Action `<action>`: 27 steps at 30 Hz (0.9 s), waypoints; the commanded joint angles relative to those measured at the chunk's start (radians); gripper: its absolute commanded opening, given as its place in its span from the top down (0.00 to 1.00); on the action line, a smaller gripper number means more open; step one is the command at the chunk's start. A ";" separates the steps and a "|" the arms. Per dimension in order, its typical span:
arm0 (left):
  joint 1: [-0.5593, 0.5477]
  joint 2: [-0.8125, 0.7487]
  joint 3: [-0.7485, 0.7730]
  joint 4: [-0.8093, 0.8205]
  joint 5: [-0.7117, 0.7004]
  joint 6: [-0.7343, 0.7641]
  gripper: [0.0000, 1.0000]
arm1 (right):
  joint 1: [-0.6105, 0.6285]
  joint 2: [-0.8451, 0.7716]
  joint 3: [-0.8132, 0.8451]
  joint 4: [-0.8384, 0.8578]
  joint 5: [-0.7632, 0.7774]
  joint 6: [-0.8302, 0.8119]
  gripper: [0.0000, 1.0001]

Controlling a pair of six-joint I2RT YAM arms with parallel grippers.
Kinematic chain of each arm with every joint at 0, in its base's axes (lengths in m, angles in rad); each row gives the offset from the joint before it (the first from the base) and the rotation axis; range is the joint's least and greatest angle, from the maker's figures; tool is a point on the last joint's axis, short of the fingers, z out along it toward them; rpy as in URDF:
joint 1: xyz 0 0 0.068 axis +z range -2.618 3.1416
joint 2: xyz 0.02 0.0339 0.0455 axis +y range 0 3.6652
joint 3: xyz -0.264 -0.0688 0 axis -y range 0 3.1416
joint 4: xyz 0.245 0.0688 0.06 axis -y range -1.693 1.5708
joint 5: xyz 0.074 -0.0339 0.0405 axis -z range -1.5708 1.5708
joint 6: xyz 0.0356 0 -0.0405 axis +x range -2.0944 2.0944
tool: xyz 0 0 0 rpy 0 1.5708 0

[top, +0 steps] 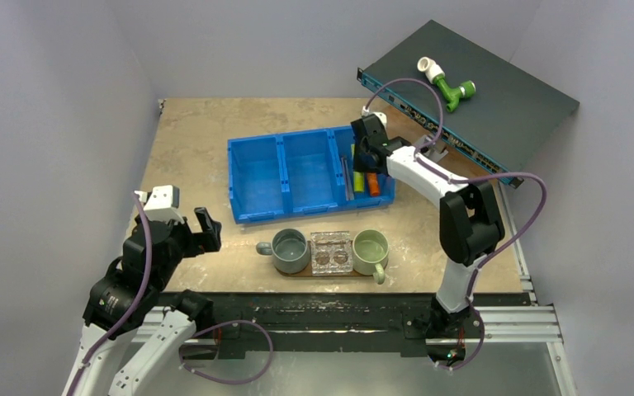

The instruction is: Prepare toiletry sets of a toothbrush and toothpaste on the tray

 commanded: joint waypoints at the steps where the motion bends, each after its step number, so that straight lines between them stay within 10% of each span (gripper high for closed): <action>1: 0.001 0.021 0.005 0.011 0.002 0.014 0.00 | -0.004 -0.081 0.038 0.007 0.024 -0.023 1.00; 9: 0.000 0.022 0.005 0.008 0.007 0.017 0.00 | -0.004 -0.060 0.030 -0.003 0.027 -0.019 1.00; 16: 0.000 0.018 0.003 0.008 0.003 0.015 0.00 | -0.004 0.008 0.024 -0.002 0.012 -0.007 0.59; 27: 0.000 0.021 0.003 0.008 0.003 0.015 0.00 | -0.004 0.118 0.029 0.018 -0.014 0.005 0.52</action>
